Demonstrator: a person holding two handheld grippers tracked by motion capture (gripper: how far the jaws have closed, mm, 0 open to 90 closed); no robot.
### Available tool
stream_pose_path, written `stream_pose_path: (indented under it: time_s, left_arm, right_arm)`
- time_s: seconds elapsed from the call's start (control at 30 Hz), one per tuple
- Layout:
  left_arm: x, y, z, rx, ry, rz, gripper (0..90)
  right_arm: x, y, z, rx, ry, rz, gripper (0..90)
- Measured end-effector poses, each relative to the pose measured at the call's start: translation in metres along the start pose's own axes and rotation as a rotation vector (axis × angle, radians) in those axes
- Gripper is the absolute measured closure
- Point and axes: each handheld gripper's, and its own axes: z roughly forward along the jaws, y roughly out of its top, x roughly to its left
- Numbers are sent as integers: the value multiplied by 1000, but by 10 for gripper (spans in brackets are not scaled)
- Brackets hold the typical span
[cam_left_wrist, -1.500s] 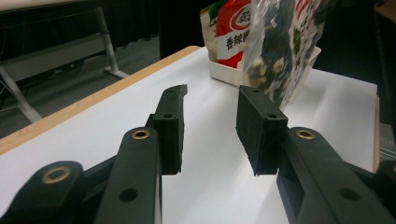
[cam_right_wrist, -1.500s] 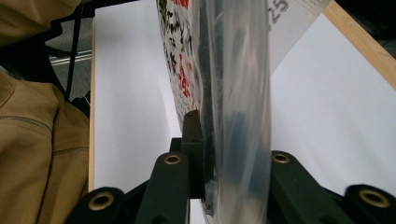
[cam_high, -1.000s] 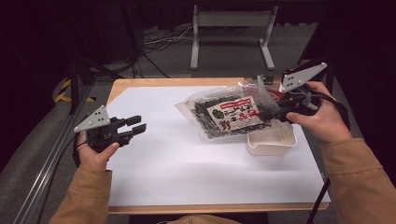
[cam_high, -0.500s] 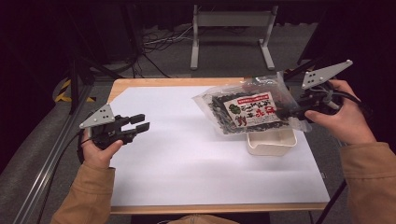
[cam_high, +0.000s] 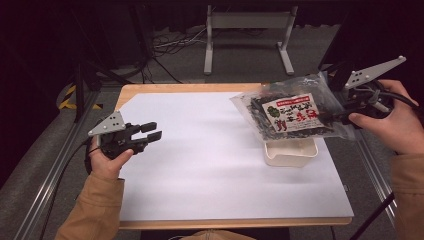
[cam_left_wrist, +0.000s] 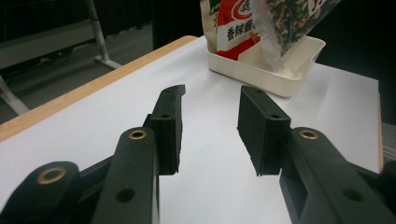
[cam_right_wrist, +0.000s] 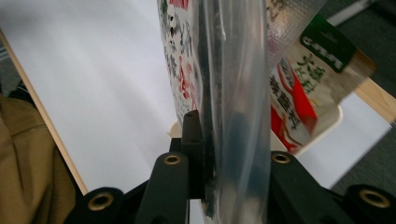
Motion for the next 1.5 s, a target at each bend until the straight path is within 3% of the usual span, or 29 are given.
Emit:
stream_pose_path:
  time_s: [0.27, 0.7, 0.8, 1.13, 1.2, 1.5]
  left_arm:
    - [0, -1, -3, -1, 9, -9, 602]
    - [-1, -5, -9, 2, 22, -18, 601]
    - [0, -6, -10, 6, 22, -16, 601]
    - [-1, -7, -10, 7, 27, -22, 602]
    - [0, -7, -10, 8, 27, -21, 602]
    - [0, -7, -11, 6, 26, -21, 602]
  right_arm:
    - [-12, 1, -10, 67, -36, 53, 775]
    - [-17, 12, -13, 198, -98, 82, 775]
    - [-19, 14, -13, 229, -111, 116, 775]
    - [-20, 17, -7, 311, -127, 138, 773]
    - [-20, 19, -4, 352, -136, 149, 772]
    - [-16, 28, 7, 428, -173, 144, 771]
